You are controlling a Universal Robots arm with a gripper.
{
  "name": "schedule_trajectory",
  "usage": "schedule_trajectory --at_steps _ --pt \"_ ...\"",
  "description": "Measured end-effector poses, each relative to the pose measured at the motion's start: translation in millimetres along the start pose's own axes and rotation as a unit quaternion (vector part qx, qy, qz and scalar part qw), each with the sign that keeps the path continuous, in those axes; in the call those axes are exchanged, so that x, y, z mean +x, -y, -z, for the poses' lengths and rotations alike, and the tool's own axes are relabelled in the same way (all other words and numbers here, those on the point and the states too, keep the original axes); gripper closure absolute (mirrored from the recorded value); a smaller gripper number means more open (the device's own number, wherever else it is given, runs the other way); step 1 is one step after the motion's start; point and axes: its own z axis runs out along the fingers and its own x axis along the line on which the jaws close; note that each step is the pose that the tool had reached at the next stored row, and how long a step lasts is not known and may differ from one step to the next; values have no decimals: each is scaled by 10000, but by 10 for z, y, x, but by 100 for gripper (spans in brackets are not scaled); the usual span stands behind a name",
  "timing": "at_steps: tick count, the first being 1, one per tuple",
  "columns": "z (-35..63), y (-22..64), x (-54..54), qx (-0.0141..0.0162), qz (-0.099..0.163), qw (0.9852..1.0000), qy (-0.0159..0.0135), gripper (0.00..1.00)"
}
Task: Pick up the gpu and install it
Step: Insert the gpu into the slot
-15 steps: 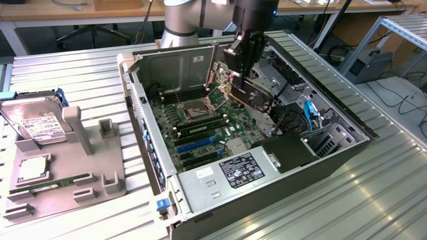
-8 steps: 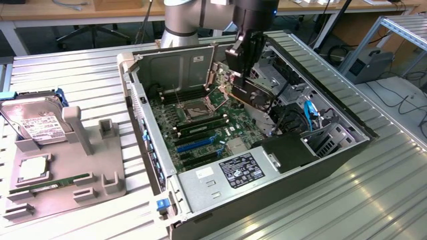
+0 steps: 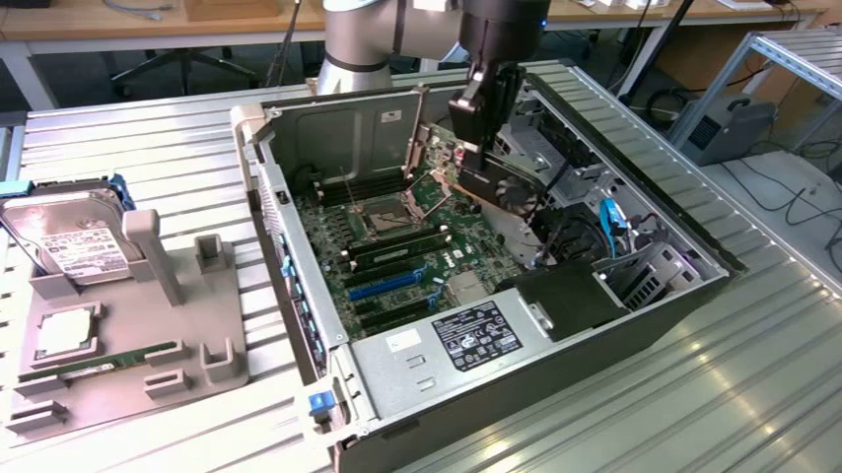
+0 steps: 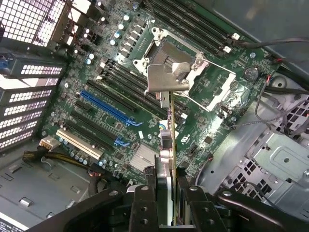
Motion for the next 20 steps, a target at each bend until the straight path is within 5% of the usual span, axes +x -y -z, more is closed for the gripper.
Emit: schedule_trajectory --at_steps 4,20 --pt "-2 0 0 32 378 9993 57 73" --pt "-4 0 0 98 1149 9932 173 73"
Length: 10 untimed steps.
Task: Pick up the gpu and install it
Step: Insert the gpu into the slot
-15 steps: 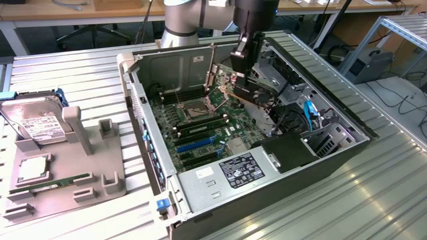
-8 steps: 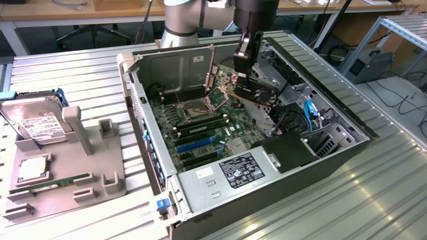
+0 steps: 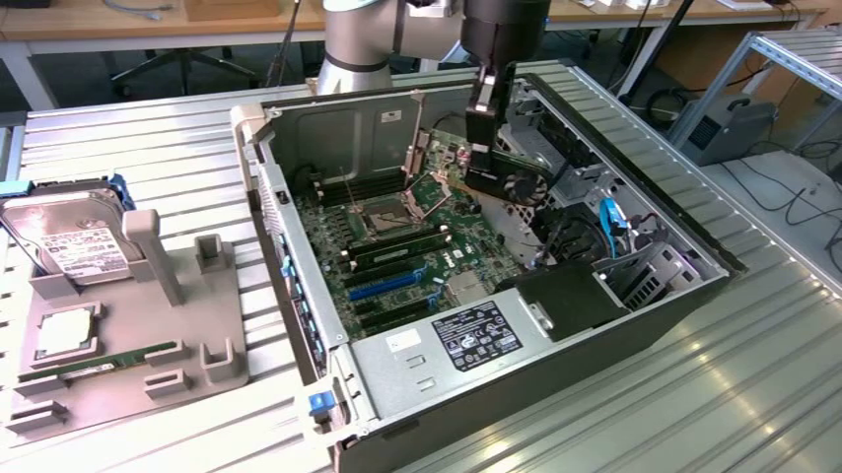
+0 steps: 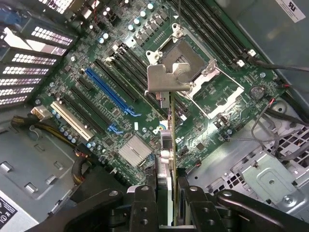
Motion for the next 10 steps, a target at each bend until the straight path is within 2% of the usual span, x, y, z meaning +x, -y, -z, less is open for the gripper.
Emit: schedule_trajectory --at_steps 10 --pt "-1 0 0 35 402 9992 60 73"
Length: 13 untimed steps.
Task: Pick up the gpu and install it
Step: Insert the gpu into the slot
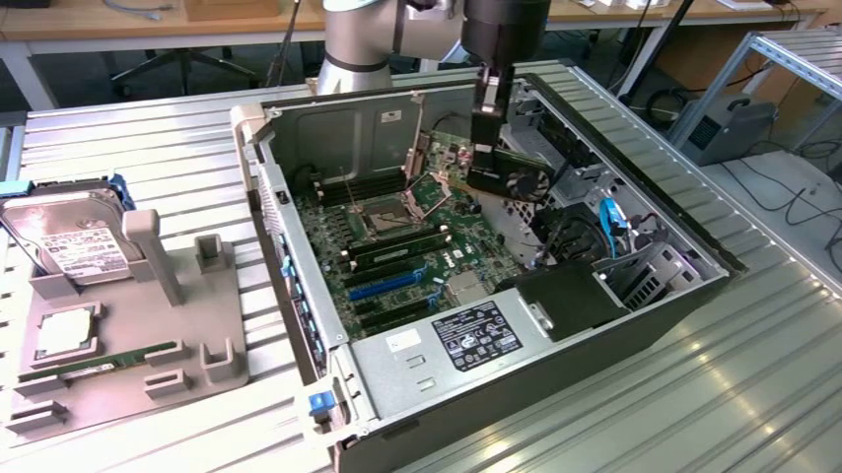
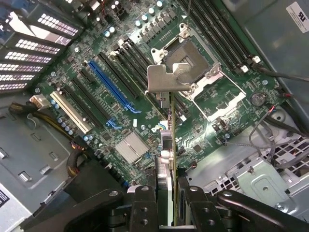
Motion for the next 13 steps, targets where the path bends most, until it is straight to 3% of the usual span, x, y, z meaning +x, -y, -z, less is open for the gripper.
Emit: schedule_trajectory --at_steps 13 --pt "-1 0 0 41 476 9988 72 73"
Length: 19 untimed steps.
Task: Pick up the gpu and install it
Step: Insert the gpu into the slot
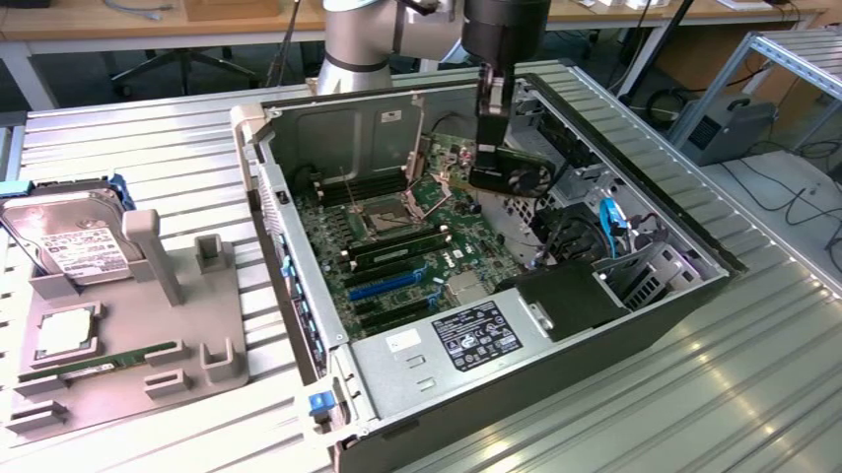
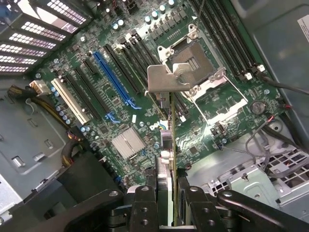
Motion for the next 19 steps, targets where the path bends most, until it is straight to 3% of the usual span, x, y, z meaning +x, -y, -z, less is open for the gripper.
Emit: schedule_trajectory --at_steps 19 --pt "-2 0 0 52 603 9981 91 73"
